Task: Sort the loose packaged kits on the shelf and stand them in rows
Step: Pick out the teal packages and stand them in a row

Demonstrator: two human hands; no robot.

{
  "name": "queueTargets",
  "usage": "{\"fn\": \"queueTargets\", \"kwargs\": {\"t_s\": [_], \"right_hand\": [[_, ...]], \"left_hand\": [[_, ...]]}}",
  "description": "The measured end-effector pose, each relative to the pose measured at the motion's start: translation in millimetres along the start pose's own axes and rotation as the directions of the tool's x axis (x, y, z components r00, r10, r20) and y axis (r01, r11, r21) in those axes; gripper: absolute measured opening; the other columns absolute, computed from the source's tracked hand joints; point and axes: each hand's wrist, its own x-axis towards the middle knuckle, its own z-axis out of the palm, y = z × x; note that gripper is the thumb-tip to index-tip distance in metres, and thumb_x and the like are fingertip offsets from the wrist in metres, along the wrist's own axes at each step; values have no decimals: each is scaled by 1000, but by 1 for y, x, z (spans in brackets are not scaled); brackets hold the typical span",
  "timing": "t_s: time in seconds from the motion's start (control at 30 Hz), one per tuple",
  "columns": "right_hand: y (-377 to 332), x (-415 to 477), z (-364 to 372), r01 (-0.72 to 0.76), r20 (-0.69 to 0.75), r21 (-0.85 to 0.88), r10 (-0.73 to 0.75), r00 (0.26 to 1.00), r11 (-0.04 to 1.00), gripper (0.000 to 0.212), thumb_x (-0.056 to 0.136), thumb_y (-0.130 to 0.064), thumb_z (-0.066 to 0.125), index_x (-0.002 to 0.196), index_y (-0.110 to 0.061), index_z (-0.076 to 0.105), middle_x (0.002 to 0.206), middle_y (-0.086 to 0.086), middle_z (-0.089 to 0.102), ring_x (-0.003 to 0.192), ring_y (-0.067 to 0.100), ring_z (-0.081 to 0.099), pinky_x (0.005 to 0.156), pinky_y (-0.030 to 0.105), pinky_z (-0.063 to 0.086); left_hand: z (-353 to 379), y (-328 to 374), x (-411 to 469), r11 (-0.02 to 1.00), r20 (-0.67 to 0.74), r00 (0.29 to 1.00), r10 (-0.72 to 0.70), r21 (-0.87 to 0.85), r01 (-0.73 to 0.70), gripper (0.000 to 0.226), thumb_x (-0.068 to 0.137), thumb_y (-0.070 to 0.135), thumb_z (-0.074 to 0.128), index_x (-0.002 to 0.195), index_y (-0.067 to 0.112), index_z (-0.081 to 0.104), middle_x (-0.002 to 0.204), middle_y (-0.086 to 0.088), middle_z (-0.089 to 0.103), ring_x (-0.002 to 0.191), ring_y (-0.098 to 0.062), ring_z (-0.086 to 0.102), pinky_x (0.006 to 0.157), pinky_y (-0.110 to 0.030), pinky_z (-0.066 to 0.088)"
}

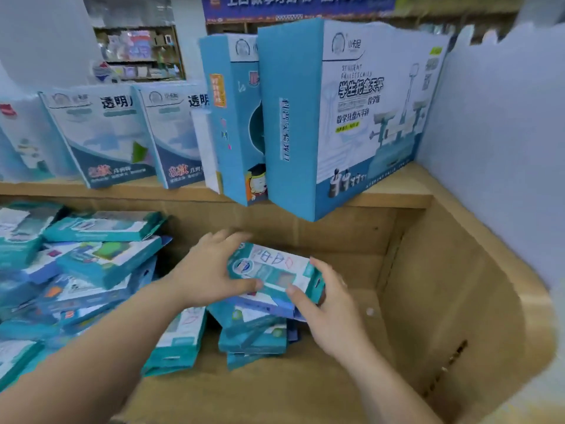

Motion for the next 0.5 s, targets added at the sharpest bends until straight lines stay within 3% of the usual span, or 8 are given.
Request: {"fn": "queueTargets", "kwargs": {"t_s": [0.07,0.13,0.27,0.43,0.5], "right_hand": [[-4,-3,8,-68,-29,78,70,997,995,50,89,-48,68,134,-47,46,127,-25,57,106,-16,55,83,9,46],[-7,-7,16,-98,-93,140,111,989,985,45,90,-44,69,131,-47,50,117,-28,66,103,-13,60,86,16,52],[-13,-13,28,-91,-235,204,139,962,975,40,93,-30,69,131,-34,54,110,-37,66,100,-9,65,80,10,50],[-17,-17,39,-109,-378,236,194,905,966,44,93,-26,70,134,-31,55,121,-17,69,108,2,67,92,31,56],[-26,-19,38,-100,-409,267,207,889,958,43,93,-21,70,132,-33,55,122,-12,69,108,4,67,92,31,57]], "left_hand": [[0,-12,10,995,84,991,103,-24,-101,98,70,73,69,150,31,33,145,6,42,128,-17,37,107,-29,29],[0,-23,16,984,128,976,175,-31,-173,101,69,73,70,151,27,34,143,7,44,121,-10,36,101,-21,24],[4,-38,24,977,74,976,204,-75,-198,117,49,86,55,148,24,43,129,4,49,119,-16,41,99,-22,28],[7,-41,19,930,3,969,247,-283,-237,99,38,74,71,126,27,64,107,13,47,101,-6,51,92,-22,43],[5,-39,16,922,-42,967,250,-294,-252,99,36,74,71,123,26,64,106,14,45,98,-5,50,88,-21,43]]}}
